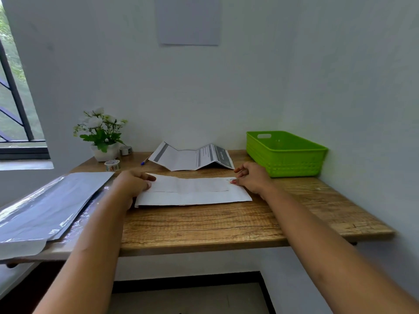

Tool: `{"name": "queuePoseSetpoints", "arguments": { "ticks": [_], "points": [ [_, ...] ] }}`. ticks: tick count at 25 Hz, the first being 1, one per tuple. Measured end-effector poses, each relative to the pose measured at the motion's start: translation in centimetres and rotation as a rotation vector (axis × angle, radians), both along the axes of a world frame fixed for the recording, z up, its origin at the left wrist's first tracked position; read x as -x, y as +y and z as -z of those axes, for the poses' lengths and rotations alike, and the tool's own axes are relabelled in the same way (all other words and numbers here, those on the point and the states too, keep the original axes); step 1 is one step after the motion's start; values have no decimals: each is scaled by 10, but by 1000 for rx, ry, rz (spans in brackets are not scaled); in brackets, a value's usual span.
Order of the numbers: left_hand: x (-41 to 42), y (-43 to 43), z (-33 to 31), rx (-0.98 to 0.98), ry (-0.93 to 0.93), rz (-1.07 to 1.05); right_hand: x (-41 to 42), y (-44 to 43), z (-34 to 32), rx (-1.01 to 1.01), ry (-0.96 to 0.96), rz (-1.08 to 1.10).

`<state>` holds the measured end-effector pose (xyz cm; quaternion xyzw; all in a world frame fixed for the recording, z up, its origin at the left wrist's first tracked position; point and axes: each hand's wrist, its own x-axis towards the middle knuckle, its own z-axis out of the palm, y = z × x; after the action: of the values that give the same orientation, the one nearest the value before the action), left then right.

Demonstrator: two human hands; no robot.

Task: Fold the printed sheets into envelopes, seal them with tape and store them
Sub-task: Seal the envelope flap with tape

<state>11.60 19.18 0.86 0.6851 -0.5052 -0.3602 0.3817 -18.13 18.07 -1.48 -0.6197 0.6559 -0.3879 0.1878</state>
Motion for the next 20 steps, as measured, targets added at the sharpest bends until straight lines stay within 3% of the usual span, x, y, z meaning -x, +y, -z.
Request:
{"name": "queuePoseSetpoints", "arguments": {
  "ticks": [4, 8, 12, 14, 16, 18, 20],
  "points": [
    [6, 10, 1, 25, 302, -47, -6, 5, -1, 88, 22, 44],
    [26, 32, -13, 286, 635, -72, -35, 37, -14, 296, 101, 14],
    [65, 58, -36, 408, 975, 25, -83, 91, -42, 414, 20, -193],
    [81, 69, -48, 410, 984, 134, -97, 107, -60, 319, 202, -268],
    [92, 77, -58, 400, 990, 234, -101, 114, -75, 292, 375, -174],
    [101, 84, -66, 393, 1017, 378, -100, 117, -85, 384, 440, -15],
    [110, 82, -72, 366, 921, 463, -97, 117, -95, 387, 451, 58]
  ]
}}
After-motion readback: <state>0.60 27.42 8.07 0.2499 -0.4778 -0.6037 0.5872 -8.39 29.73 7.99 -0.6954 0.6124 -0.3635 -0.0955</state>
